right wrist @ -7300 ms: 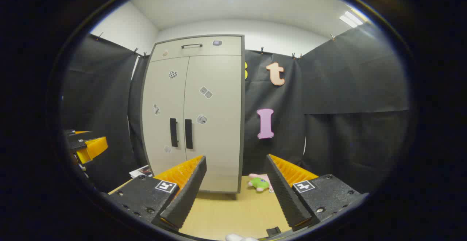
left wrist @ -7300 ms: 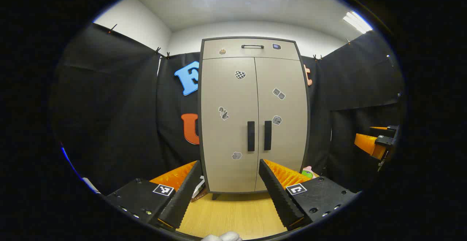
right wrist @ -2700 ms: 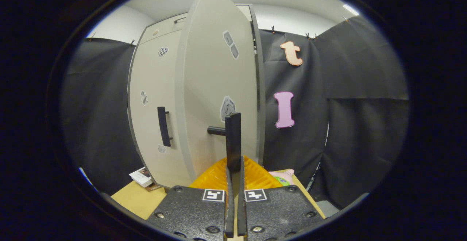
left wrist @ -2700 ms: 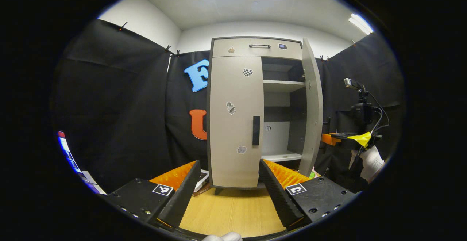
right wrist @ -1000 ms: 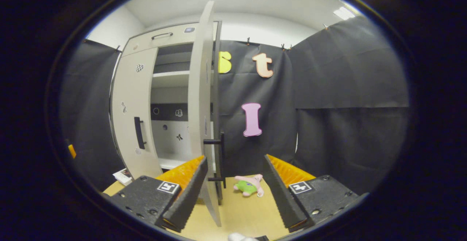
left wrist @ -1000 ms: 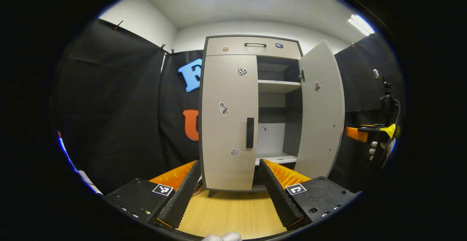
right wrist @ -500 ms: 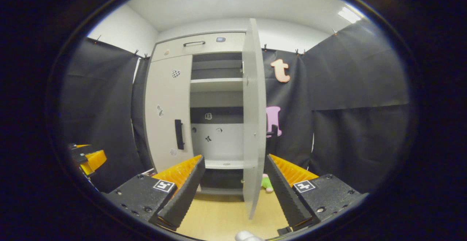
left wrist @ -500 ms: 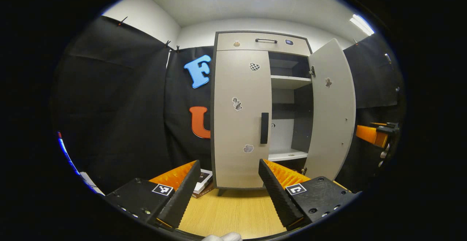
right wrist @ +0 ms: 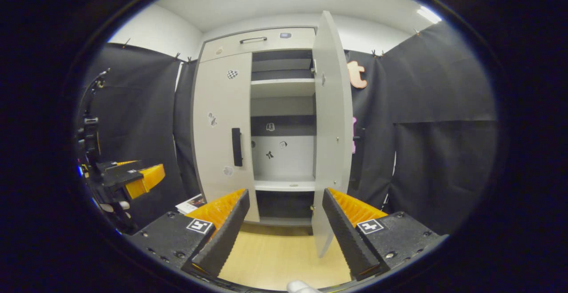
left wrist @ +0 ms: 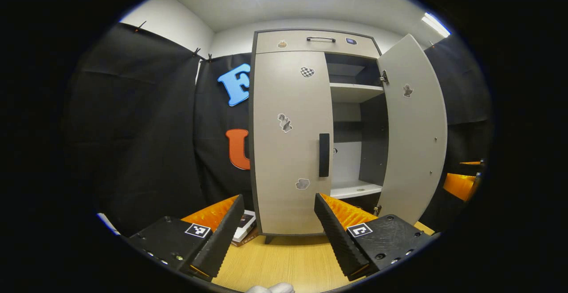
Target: Open the right door of the double-door shoe cabinet with the right hand, and open the left door with the left hand.
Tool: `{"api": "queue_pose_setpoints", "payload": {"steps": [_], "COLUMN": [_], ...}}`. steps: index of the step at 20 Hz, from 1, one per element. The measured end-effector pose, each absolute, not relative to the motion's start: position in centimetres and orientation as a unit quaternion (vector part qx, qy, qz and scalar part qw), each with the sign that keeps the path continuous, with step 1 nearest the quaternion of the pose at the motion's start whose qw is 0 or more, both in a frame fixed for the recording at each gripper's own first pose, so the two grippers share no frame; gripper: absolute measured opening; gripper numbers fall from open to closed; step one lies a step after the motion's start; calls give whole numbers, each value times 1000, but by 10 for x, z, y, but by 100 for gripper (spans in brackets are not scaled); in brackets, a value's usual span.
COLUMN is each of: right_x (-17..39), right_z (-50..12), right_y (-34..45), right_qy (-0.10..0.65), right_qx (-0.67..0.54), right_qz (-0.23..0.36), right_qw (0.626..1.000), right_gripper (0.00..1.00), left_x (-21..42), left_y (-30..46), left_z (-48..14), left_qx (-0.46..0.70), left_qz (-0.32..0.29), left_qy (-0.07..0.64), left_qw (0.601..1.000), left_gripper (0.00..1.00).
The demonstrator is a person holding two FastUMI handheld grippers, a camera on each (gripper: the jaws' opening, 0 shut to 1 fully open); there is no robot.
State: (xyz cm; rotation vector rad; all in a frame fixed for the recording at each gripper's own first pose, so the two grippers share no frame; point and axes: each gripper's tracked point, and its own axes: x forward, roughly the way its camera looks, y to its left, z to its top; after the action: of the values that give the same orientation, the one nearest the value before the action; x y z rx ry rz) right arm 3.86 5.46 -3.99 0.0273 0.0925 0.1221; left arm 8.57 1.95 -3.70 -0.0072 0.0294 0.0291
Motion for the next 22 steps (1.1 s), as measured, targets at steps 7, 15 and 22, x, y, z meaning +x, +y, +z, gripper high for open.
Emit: {"api": "queue_pose_setpoints", "payload": {"steps": [7,15,22], "right_x": [60,79,98], "right_z": [-35,-32,-31], "right_y": [42,26,18], "right_qy": [47,51,60], "right_qx": [10,0,-8], "right_qz": [54,32,25], "right_qw": [997,998,998], "right_gripper": [100,100,100], "left_x": [184,277,326], "left_y": [-30,-68,-79], "left_z": [-24,-26,-30], "left_qx": [-5,4,6], "left_qz": [-22,-47,-42], "left_qy": [-8,-6,-1], "left_qw": [1000,999,999], "left_gripper": [96,96,96]}}
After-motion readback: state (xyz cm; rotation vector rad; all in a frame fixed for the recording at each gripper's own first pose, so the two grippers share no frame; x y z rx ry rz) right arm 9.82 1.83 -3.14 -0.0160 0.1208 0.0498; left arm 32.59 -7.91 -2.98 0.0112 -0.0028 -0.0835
